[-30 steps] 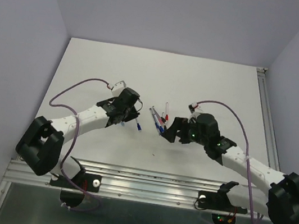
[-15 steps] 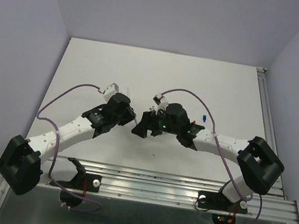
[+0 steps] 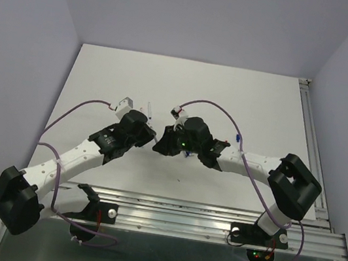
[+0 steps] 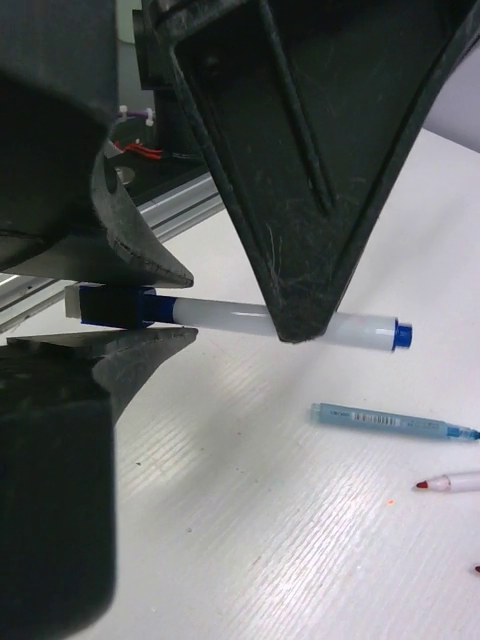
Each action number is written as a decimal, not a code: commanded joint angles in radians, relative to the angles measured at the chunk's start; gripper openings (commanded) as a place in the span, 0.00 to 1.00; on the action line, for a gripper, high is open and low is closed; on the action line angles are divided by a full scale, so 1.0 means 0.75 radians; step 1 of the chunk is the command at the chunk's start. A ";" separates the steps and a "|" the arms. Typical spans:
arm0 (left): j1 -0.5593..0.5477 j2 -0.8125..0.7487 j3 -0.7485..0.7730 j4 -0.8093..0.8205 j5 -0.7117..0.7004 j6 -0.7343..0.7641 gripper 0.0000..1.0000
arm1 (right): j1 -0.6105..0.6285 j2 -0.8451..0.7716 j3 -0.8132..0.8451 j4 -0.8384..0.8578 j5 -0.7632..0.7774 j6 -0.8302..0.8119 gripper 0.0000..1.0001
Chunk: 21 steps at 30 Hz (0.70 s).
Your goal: Open the pen caps
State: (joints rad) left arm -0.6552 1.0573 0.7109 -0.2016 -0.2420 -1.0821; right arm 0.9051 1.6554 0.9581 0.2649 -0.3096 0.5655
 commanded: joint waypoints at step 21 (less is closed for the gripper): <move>-0.008 -0.050 0.001 0.044 -0.005 0.050 0.12 | 0.020 -0.064 0.097 0.017 -0.092 0.082 0.01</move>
State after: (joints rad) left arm -0.6594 1.0351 0.7109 -0.2146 -0.2413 -1.0676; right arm 0.9112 1.6241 0.9615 0.2256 -0.3302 0.6144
